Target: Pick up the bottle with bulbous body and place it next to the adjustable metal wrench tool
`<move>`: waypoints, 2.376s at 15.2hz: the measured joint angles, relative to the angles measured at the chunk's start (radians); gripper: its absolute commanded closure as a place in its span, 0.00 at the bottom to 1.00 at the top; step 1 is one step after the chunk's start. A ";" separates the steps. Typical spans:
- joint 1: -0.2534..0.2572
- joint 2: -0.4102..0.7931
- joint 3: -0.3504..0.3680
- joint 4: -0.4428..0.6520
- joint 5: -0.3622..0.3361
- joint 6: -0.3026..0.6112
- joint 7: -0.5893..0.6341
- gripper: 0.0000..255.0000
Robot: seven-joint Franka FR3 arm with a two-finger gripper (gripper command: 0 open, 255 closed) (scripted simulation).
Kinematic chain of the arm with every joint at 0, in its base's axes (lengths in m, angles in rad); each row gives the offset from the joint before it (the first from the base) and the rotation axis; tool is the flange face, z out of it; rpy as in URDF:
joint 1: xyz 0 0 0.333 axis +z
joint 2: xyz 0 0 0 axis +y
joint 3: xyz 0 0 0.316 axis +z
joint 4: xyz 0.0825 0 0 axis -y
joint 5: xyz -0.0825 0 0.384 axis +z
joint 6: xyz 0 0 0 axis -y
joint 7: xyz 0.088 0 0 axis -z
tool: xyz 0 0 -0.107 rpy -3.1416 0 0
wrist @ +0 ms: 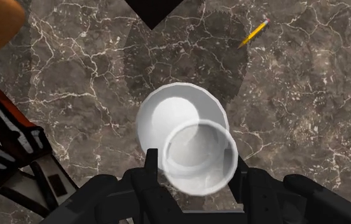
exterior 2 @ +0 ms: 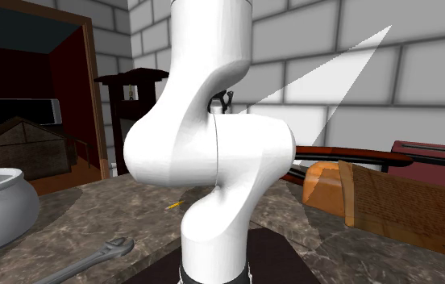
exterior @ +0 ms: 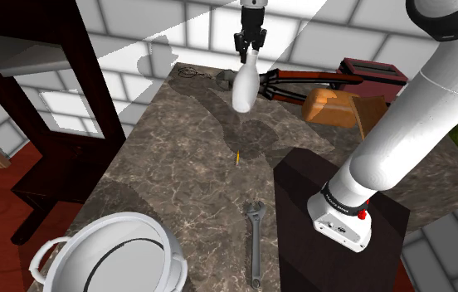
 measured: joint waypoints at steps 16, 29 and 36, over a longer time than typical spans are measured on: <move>-0.002 0.017 -0.002 0.238 0.002 -0.221 -0.008 1.00; -0.004 0.083 -0.003 0.500 0.009 -0.417 -0.012 1.00; -0.011 0.148 -0.007 0.689 0.016 -0.542 -0.022 1.00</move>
